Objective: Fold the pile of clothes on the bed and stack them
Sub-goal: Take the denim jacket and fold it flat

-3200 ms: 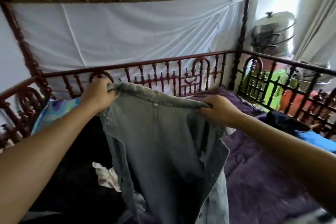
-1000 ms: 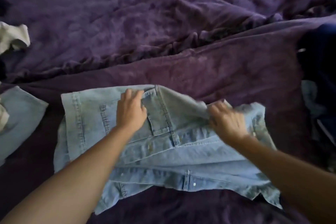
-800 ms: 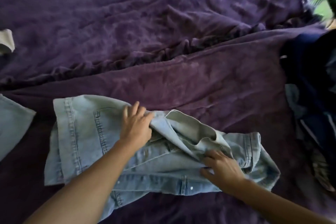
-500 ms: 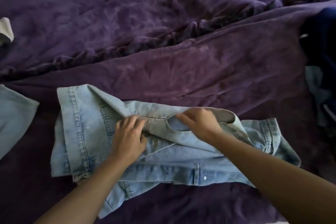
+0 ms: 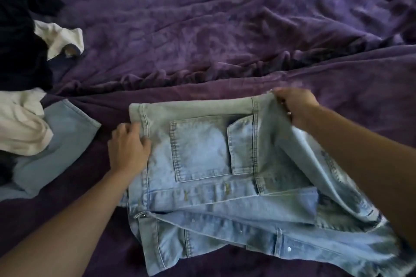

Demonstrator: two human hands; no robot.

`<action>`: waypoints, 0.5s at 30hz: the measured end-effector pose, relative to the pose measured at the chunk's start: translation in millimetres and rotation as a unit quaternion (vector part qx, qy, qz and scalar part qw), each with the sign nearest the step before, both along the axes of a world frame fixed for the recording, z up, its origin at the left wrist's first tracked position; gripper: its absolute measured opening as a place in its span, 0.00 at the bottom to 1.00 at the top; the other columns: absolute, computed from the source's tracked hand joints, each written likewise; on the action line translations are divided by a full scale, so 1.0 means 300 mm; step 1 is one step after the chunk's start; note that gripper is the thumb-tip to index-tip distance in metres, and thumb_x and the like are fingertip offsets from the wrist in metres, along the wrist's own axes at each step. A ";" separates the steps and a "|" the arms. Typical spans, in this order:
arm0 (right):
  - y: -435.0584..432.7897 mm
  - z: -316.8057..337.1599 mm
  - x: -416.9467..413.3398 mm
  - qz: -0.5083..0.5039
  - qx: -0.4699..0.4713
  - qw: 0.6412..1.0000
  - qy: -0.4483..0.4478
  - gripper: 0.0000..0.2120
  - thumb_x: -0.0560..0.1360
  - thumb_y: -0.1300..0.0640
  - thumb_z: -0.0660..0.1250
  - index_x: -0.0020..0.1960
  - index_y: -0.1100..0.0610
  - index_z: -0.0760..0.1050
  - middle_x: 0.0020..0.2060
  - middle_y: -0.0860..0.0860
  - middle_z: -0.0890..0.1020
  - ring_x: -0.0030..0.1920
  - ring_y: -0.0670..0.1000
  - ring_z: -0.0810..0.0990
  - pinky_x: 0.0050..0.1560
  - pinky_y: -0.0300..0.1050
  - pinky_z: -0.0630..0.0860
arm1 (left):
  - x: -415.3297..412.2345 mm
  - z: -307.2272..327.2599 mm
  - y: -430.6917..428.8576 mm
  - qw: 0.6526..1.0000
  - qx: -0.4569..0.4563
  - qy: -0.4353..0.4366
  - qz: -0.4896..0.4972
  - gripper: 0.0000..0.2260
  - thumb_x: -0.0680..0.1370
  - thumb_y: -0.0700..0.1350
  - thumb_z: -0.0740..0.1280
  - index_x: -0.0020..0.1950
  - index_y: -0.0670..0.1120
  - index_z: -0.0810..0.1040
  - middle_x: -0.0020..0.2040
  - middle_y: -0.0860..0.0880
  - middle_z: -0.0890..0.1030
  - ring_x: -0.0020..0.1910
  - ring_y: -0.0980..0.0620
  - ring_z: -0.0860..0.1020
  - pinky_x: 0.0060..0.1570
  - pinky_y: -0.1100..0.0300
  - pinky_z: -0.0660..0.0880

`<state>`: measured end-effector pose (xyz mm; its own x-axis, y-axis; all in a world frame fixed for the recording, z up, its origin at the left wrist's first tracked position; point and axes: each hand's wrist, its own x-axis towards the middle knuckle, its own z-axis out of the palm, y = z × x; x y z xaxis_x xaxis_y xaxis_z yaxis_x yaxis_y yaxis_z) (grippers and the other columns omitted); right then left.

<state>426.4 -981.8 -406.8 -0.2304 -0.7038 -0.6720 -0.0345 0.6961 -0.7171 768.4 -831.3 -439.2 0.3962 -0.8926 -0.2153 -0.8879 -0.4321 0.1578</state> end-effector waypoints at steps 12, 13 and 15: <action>-0.076 -0.223 -0.071 0.240 -0.046 0.920 0.306 0.23 0.67 0.53 0.76 0.24 0.57 0.65 0.20 0.43 0.66 0.25 0.46 0.63 0.25 0.40 0.62 | 0.120 -0.091 -0.295 0.919 -0.162 0.262 0.245 0.15 0.69 0.49 0.72 0.30 0.43 0.72 0.25 0.56 0.67 0.27 0.57 0.64 0.29 0.60 0.64; -0.100 -0.218 -0.076 0.236 -0.054 0.922 0.301 0.23 0.67 0.52 0.76 0.24 0.57 0.66 0.21 0.45 0.67 0.25 0.47 0.64 0.26 0.41 0.62 | 0.126 -0.095 -0.305 0.911 -0.152 0.276 0.264 0.14 0.69 0.50 0.72 0.29 0.45 0.73 0.27 0.57 0.69 0.28 0.57 0.66 0.31 0.61 0.66; -0.122 -0.201 -0.083 0.252 -0.041 0.922 0.292 0.21 0.68 0.48 0.76 0.25 0.55 0.70 0.24 0.46 0.72 0.26 0.47 0.69 0.27 0.41 0.65 | 0.126 -0.110 -0.309 0.889 -0.106 0.333 0.297 0.10 0.70 0.50 0.73 0.32 0.47 0.78 0.34 0.52 0.78 0.34 0.53 0.74 0.37 0.59 0.72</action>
